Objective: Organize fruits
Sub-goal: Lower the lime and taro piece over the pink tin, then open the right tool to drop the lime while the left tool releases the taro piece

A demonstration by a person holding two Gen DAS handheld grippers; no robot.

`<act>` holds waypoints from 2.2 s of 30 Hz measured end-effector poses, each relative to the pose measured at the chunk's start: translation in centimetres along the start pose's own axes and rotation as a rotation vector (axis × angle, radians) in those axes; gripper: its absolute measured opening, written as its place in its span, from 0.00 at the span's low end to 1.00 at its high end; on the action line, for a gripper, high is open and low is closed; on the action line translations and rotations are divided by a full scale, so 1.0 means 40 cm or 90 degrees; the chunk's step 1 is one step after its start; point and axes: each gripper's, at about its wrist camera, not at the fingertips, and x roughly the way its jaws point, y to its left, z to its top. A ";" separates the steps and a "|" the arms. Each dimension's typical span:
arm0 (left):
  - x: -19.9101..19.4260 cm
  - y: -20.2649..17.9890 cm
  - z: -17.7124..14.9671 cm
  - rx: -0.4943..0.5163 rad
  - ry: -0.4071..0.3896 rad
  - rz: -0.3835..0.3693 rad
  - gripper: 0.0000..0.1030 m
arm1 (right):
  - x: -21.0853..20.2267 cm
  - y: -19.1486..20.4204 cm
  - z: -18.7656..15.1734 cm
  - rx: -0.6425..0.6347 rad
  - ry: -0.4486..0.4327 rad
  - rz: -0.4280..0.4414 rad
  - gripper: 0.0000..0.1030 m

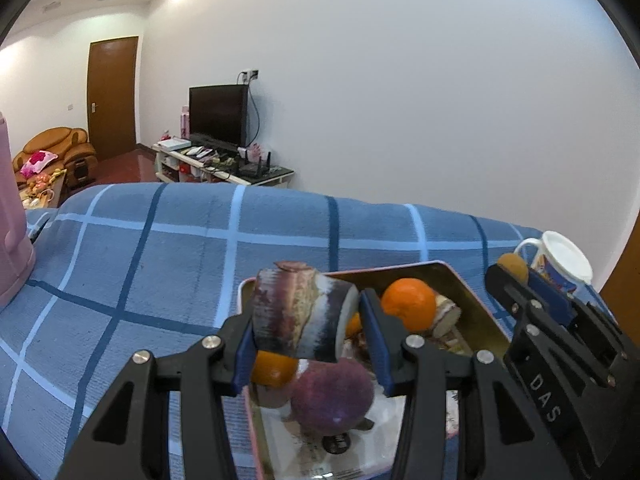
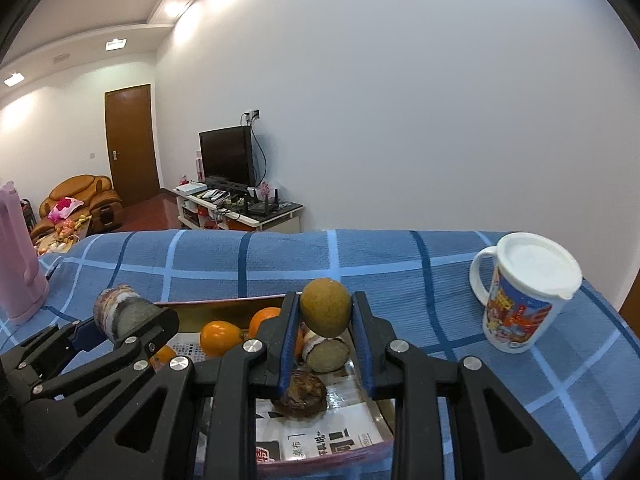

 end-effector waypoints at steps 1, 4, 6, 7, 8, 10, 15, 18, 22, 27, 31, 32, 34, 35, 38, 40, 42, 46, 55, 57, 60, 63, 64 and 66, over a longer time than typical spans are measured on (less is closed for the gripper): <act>0.003 0.001 -0.001 0.001 0.001 0.005 0.48 | 0.004 0.002 -0.002 -0.004 0.001 0.000 0.27; 0.004 0.001 -0.004 0.007 0.000 0.015 0.48 | 0.018 0.008 -0.004 -0.010 0.006 0.006 0.27; 0.009 0.000 -0.007 0.014 0.001 0.023 0.48 | 0.025 0.014 -0.004 -0.014 0.011 0.017 0.27; 0.011 0.001 -0.009 0.017 0.002 0.027 0.48 | 0.028 0.017 -0.004 -0.017 0.012 0.021 0.27; 0.013 0.002 -0.011 0.019 0.003 0.031 0.48 | 0.032 0.022 -0.003 -0.021 0.013 0.024 0.27; 0.018 0.006 -0.012 0.017 0.006 0.033 0.48 | 0.034 0.024 -0.005 -0.025 0.014 0.028 0.27; 0.031 0.011 -0.016 0.018 0.016 0.040 0.48 | 0.052 0.027 -0.010 -0.037 0.025 0.029 0.27; 0.038 0.013 -0.019 0.017 0.025 0.038 0.48 | 0.068 0.027 -0.013 -0.036 0.038 0.037 0.27; 0.041 0.019 -0.020 0.018 0.027 0.039 0.48 | 0.086 0.043 -0.014 -0.042 0.058 0.069 0.27; 0.037 0.027 -0.021 0.027 0.029 0.048 0.47 | 0.104 0.045 -0.017 -0.029 0.086 0.147 0.27; 0.037 0.027 -0.021 0.032 0.030 0.051 0.47 | 0.107 0.051 -0.025 -0.042 0.105 0.166 0.27; 0.037 0.027 -0.021 0.033 0.030 0.050 0.47 | 0.109 0.053 -0.028 -0.044 0.110 0.168 0.27; 0.036 0.026 -0.022 0.034 0.031 0.046 0.47 | 0.109 0.057 -0.038 -0.051 0.127 0.174 0.27; 0.036 0.027 -0.022 0.034 0.031 0.045 0.47 | 0.107 0.060 -0.043 -0.057 0.134 0.176 0.27; 0.036 0.027 -0.021 0.035 0.031 0.044 0.47 | 0.084 0.071 -0.060 -0.087 0.138 0.170 0.27; 0.037 0.025 -0.021 0.038 0.031 0.045 0.47 | 0.083 0.075 -0.062 -0.090 0.135 0.159 0.27; 0.036 0.022 -0.023 0.041 0.031 0.042 0.47 | 0.087 0.065 -0.063 -0.082 0.142 0.156 0.27; 0.033 0.009 -0.025 0.056 0.031 0.034 0.47 | 0.080 0.043 -0.068 -0.070 0.146 0.147 0.27; 0.028 -0.026 -0.028 0.103 0.020 0.034 0.47 | 0.083 0.025 -0.073 -0.061 0.164 0.121 0.27; 0.028 -0.029 -0.028 0.107 0.021 0.039 0.47 | 0.084 0.024 -0.075 -0.060 0.168 0.116 0.27; 0.028 -0.028 -0.027 0.109 0.023 0.041 0.47 | 0.080 0.025 -0.077 -0.062 0.166 0.114 0.27; 0.023 -0.034 -0.029 0.120 0.016 0.046 0.47 | 0.076 0.020 -0.079 -0.057 0.167 0.111 0.28; 0.021 -0.035 -0.029 0.124 0.013 0.045 0.47 | 0.074 0.018 -0.082 -0.055 0.169 0.112 0.28; 0.017 -0.037 -0.032 0.126 0.010 0.041 0.47 | 0.068 0.015 -0.086 -0.058 0.170 0.110 0.31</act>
